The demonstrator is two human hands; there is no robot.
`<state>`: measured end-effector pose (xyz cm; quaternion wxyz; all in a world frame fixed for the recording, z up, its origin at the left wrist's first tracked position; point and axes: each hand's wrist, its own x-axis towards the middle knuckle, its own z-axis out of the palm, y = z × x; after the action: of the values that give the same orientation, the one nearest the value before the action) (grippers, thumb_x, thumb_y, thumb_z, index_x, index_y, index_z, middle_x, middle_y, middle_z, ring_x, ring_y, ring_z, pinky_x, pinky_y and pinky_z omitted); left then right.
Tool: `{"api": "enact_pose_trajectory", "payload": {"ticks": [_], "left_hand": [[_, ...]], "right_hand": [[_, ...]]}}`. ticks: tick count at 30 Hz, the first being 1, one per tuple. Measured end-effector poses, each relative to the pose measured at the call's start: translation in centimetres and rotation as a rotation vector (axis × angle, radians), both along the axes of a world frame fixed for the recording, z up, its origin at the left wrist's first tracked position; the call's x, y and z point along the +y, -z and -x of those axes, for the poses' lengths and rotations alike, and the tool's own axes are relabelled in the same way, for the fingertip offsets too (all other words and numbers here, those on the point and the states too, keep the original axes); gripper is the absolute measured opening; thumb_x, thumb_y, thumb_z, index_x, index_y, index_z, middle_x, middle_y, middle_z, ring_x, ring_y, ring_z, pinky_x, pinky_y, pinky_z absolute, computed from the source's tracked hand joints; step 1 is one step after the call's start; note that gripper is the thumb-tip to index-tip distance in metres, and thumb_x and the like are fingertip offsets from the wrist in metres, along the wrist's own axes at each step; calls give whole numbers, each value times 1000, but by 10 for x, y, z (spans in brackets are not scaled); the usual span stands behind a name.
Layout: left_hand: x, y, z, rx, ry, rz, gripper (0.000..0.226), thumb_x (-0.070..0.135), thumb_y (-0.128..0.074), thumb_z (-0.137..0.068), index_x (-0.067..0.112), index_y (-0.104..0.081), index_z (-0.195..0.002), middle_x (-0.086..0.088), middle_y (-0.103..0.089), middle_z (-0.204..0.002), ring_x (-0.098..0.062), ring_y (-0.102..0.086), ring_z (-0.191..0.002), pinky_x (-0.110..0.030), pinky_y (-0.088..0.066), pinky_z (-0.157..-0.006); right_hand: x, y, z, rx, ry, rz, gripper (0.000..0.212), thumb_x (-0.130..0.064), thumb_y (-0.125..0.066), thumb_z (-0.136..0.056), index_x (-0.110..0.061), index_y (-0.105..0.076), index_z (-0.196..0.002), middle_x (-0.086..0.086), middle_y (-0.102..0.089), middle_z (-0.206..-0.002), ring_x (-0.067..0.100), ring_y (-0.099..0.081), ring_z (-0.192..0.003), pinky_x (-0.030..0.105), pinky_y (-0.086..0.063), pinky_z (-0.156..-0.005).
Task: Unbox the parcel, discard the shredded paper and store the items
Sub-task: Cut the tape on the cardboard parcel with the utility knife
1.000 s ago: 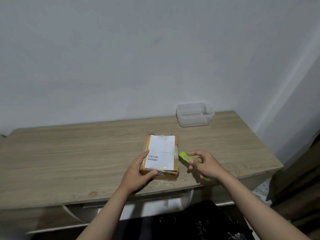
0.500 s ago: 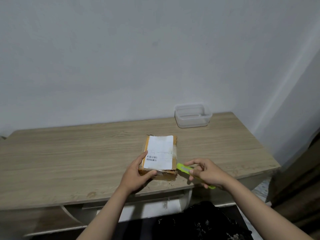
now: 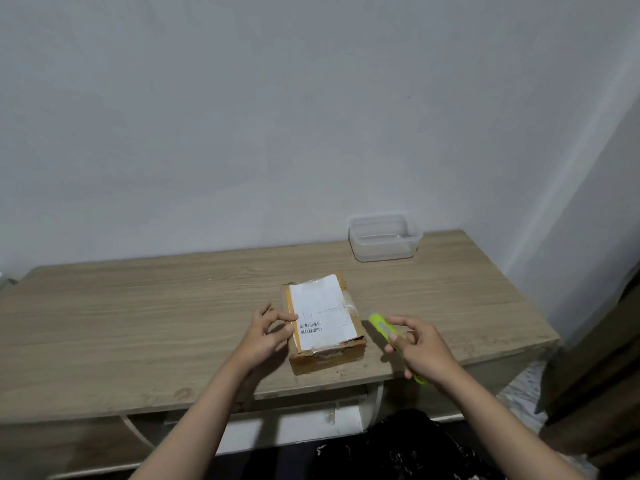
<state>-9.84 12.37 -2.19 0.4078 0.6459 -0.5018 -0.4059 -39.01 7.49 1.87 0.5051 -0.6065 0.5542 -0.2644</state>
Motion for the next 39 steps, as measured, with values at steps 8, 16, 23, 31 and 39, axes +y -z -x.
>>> {"api": "enact_pose_trajectory", "payload": {"ticks": [8,16,23,31,39], "left_hand": [[-55,-33,-25,-72,162,-149,83,2,-59,-61,16,-37,-140,-1,-39,-137,-14,-34,-124,-13,-40,-84],[-61,-24,-44,-287,325,-227,74,33,-78,-60,39,-48,-127,1,-58,-122,-13,-56,-109,-17,-45,-93],[-16,1,-10,-346,136,-8,106,70,-73,-48,41,-31,-141,20,-47,-133,1,-47,-121,-25,-38,-105],[-10,14,0,-413,62,39,105,84,-61,-47,44,-31,-139,7,-50,-118,-6,-50,-111,-27,-41,-100],[-7,33,7,-383,-1,114,89,77,-62,-58,65,-16,-132,22,-41,-138,-10,-41,-130,-50,-31,-110]], "right_hand": [[11,-2,1,-62,-22,-2,32,-7,-54,-92,-23,-57,-119,14,-73,-79,13,-46,-30,21,-39,-33],[17,5,8,-126,55,12,30,-1,-52,-91,-20,-59,-113,4,-69,-61,14,-41,-24,18,-34,-28],[16,5,7,-84,91,17,29,-2,-51,-92,-16,-57,-117,11,-67,-72,13,-40,-23,17,-33,-28],[3,-6,-5,125,91,159,37,-7,-51,-91,-23,-55,-123,3,-65,-78,7,-50,-31,19,-44,-39],[-9,-21,-23,305,7,205,42,-13,-50,-90,-19,-52,-131,7,-65,-115,29,-65,-83,31,-52,-77]]}}
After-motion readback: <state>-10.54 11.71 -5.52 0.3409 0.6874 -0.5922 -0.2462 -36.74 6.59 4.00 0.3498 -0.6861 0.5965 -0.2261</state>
